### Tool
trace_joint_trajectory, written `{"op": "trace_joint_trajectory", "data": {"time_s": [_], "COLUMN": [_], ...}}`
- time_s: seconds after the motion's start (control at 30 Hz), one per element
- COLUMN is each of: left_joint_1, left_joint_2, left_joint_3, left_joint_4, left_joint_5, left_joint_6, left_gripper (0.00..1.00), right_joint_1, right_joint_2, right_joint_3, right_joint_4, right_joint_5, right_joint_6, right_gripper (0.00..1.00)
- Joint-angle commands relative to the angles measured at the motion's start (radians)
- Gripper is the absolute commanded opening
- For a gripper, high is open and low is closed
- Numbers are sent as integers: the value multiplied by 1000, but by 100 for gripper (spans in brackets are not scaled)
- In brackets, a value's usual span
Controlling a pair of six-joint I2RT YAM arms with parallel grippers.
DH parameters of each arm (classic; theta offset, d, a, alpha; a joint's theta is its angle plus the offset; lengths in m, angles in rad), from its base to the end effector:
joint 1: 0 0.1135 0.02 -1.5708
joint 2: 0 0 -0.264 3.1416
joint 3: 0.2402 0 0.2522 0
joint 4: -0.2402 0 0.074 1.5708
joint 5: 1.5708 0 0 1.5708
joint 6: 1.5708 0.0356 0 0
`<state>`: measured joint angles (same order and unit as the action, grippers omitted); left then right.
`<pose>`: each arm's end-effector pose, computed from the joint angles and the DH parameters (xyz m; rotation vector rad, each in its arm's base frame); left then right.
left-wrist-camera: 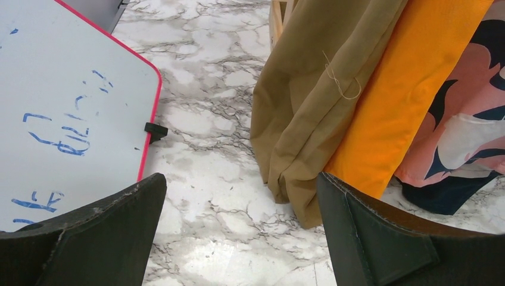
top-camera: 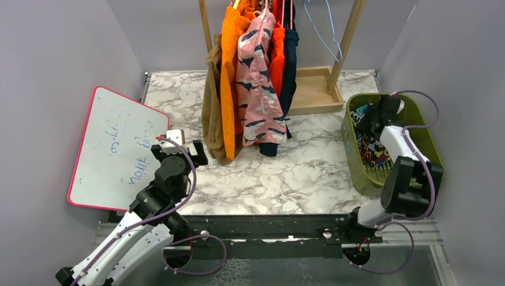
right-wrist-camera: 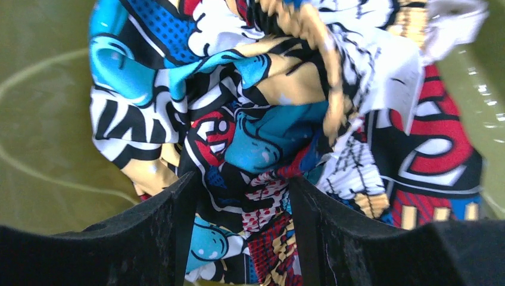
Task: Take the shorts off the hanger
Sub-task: Place the shorts in the basket.
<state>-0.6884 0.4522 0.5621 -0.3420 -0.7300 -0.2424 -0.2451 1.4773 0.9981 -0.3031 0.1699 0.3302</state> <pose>0.1056 -0.0562 0.2922 -0.1229 1.7388 -0.0227 0.3068 -0.0829 0.2397 0.7443 2.2230 -0.1579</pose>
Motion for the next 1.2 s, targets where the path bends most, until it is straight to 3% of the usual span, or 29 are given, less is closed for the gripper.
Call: {"op": "trace_joint_trajectory", "data": {"time_s": [0.0, 0.27, 0.53, 0.6, 0.67, 0.9, 1.03, 1.17], "left_joint_1": [6, 5, 6, 6, 6, 7, 6, 7], "left_joint_2": [-9, -1, -2, -2, -4, -14, -12, -14], "left_joint_3": [1, 1, 2, 2, 2, 3, 5, 4], "left_joint_4": [-4, -4, -4, -4, -4, -7, -9, -9], "left_joint_5": [17, 16, 9, 9, 6, -1, 0, 0], "left_joint_6": [5, 5, 5, 5, 5, 5, 5, 5], "left_gripper": [99, 99, 99, 99, 99, 99, 99, 99], "right_joint_1": [3, 3, 3, 3, 3, 3, 3, 16], "right_joint_2": [81, 55, -171, -254, -322, -429, -415, -434], "right_joint_3": [-13, 77, 100, 59, 14, -73, -92, -197], "right_joint_4": [43, -37, -80, -43, 0, 93, 96, 250], "right_joint_5": [-92, -150, -146, -185, -258, -576, -848, -1121], "right_joint_6": [14, -34, -26, 4, 21, 77, 148, 216], "right_gripper": [59, 60, 73, 80, 87, 87, 83, 78]}}
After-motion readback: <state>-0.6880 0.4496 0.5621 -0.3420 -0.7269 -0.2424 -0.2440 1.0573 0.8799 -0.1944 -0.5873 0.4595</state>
